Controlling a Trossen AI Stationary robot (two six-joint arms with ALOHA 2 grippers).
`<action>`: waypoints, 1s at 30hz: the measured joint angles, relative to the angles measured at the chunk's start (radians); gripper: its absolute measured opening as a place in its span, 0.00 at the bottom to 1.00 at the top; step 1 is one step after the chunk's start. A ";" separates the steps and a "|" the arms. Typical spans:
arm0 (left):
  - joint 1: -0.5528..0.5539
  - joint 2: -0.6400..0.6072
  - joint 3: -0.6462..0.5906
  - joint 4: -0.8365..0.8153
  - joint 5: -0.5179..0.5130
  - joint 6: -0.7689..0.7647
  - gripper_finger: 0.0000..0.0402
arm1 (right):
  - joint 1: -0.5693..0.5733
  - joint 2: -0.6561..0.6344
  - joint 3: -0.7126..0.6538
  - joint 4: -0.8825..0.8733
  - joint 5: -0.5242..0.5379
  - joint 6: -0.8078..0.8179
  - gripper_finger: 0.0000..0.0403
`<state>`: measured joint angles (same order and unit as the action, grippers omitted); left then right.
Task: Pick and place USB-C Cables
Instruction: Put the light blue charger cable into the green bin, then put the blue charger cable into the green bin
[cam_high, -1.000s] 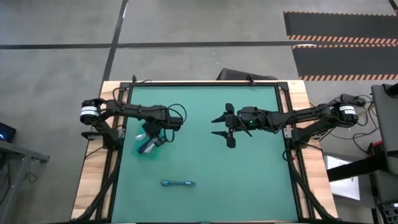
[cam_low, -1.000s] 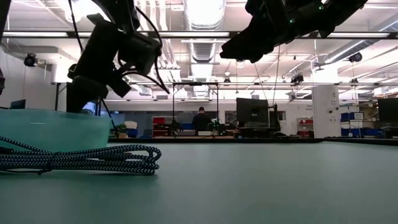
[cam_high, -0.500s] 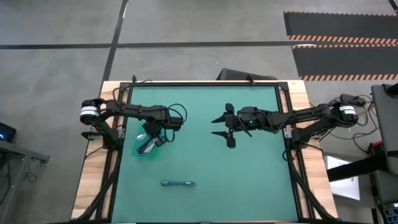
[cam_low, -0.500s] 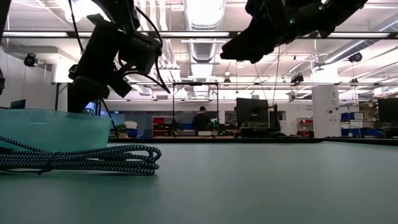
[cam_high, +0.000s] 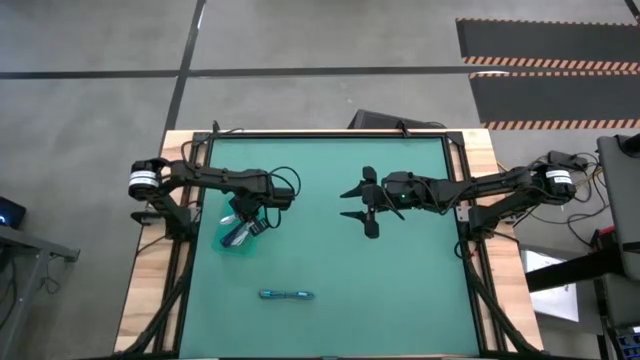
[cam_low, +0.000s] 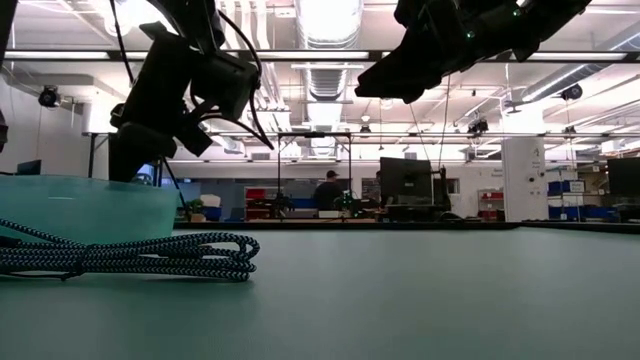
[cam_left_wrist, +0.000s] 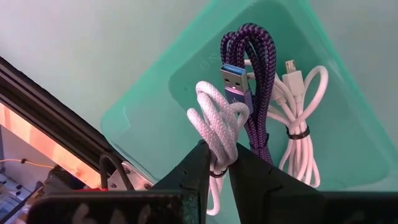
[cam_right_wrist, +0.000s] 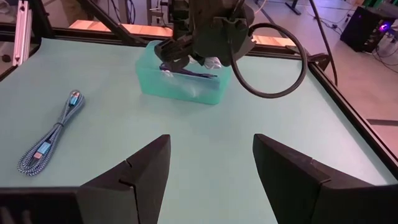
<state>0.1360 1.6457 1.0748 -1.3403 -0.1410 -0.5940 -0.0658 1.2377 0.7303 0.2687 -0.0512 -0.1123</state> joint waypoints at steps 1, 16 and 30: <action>0.000 0.000 0.000 0.000 0.001 0.000 0.10 | 0.000 0.000 0.000 0.000 0.000 0.000 0.55; -0.001 -0.012 0.009 -0.003 0.054 -0.029 0.20 | 0.000 0.000 0.000 -0.003 0.000 0.007 0.55; -0.002 -0.023 0.009 -0.028 0.064 -0.047 0.39 | 0.000 0.000 -0.002 -0.004 -0.001 0.006 0.55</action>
<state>0.1337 1.6230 1.0837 -1.3681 -0.0772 -0.6407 -0.0658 1.2377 0.7287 0.2647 -0.0518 -0.1059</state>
